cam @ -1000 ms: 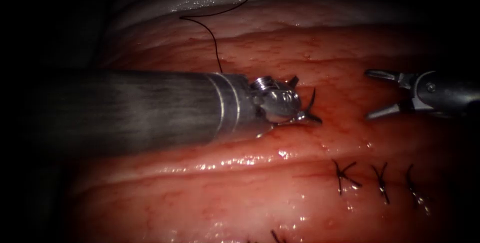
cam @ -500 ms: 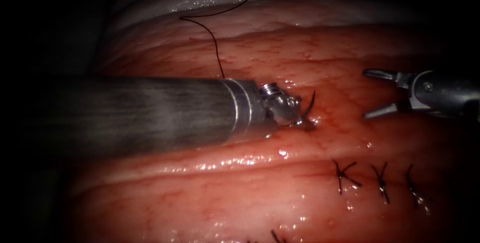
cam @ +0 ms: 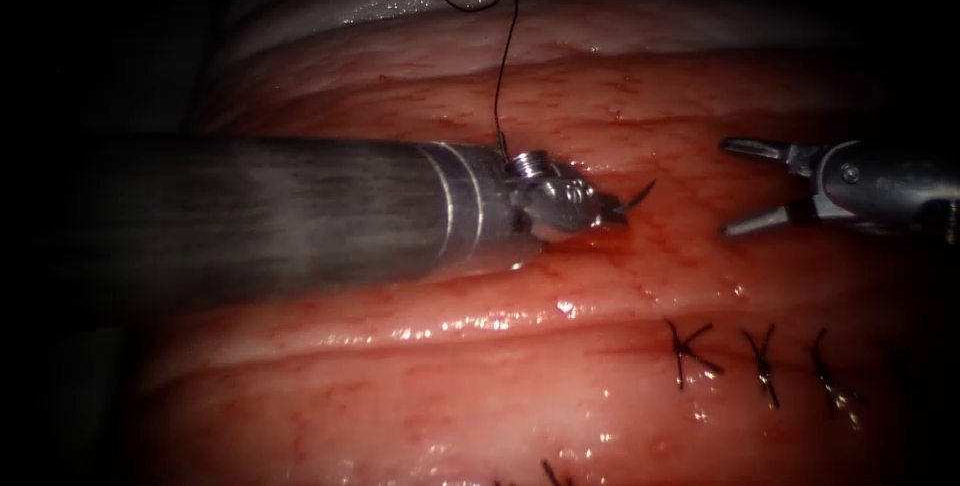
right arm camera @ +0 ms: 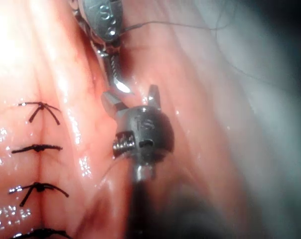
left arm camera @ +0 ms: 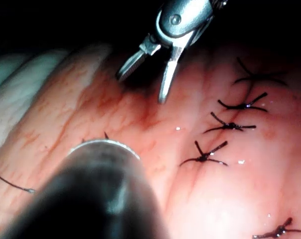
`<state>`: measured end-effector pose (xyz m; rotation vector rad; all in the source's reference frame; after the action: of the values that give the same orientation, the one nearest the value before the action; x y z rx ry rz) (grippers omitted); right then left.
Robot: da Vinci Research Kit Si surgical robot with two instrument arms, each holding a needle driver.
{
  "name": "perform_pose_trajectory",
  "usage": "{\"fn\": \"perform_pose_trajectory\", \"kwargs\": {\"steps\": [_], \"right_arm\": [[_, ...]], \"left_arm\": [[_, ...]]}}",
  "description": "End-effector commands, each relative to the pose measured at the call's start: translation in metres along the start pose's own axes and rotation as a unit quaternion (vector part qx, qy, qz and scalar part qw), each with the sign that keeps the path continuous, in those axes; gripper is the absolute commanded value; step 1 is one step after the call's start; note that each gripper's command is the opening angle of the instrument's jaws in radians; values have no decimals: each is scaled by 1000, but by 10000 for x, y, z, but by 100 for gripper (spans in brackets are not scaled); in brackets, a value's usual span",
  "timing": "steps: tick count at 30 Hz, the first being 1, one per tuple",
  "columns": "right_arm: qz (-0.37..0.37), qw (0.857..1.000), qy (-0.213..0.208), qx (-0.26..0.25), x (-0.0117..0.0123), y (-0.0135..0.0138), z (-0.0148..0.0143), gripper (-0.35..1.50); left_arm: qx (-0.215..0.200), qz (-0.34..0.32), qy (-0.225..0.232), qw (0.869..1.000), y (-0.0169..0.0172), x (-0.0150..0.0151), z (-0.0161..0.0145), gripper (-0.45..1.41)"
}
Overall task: Wound Closure
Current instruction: Hand over the needle from the left tool to the right tool.
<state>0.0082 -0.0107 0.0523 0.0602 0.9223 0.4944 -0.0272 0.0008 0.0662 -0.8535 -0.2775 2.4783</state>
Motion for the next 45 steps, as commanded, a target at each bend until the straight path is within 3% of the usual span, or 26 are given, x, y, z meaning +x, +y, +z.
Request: {"fn": "perform_pose_trajectory", "kwargs": {"steps": [1,6,13,17,19,20,23,25,29,36,41,45], "right_arm": [[-3,1000,0,1,-1,1,10,103],[16,1000,8,4,-3,8,15,103],[58,997,37,35,-8,16,31,94],[89,993,52,58,-10,22,44,93],[105,990,61,66,-12,24,51,93],[141,985,67,73,-13,25,57,83],[175,975,95,95,-13,23,68,78],[199,967,111,112,-12,21,76,86],[257,944,144,150,-7,15,92,111],[348,893,182,222,7,3,116,125],[386,861,206,259,13,-1,124,115],[394,849,210,283,16,-3,131,103]], "left_arm": [[-1,9,9,1000,-3,2,2,-45],[-28,89,64,994,-9,-10,-27,-45],[-58,177,141,972,-16,-39,-63,-45],[-88,218,184,954,-18,-58,-83,-45],[-103,248,214,939,-18,-66,-93,-45],[-111,265,236,928,-19,-71,-101,-45],[-121,288,271,910,-20,-78,-109,-45],[-126,302,282,902,-20,-79,-111,-45],[-122,361,314,869,-20,-78,-112,-45],[-91,420,370,823,-25,-78,-114,-45],[-86,443,388,803,-29,-80,-120,-45],[-91,450,398,794,-30,-82,-122,-45]]}}
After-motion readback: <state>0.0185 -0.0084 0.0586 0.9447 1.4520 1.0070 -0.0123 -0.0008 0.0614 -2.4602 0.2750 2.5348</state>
